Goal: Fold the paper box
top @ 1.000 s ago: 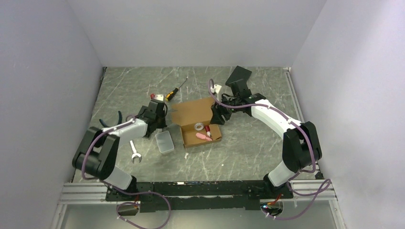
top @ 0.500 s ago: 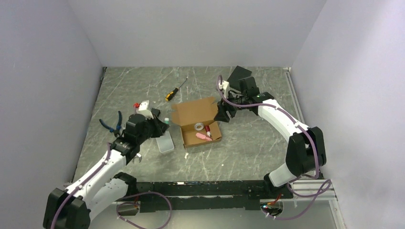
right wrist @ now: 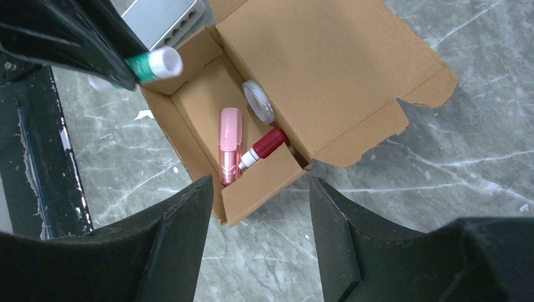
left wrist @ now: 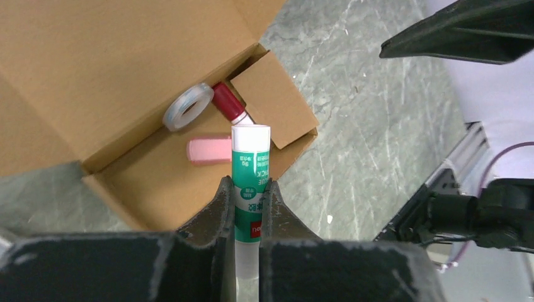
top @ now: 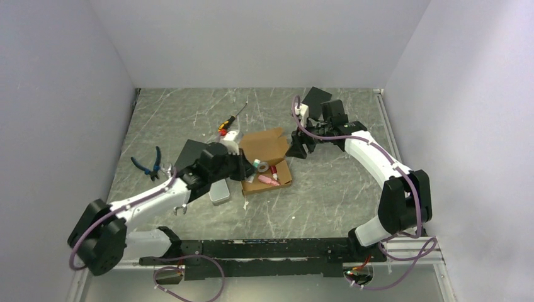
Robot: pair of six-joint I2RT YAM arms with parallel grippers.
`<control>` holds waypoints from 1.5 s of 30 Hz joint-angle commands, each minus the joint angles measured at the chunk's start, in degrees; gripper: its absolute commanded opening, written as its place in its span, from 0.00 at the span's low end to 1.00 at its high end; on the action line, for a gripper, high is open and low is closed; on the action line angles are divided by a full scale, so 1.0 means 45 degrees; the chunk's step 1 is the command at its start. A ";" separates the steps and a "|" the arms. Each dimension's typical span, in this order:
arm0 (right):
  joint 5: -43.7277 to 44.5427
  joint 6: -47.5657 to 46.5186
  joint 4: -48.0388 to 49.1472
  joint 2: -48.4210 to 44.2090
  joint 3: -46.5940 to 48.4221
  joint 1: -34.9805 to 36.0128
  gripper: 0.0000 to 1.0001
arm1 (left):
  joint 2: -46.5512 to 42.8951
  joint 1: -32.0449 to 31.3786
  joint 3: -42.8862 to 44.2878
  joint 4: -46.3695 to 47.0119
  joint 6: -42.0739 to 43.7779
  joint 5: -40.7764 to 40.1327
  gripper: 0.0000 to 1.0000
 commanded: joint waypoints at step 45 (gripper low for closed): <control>0.8850 0.1601 0.1726 0.2268 -0.1184 0.2963 0.04 | -0.2245 -0.1493 -0.2914 -0.0366 -0.2749 -0.4988 0.68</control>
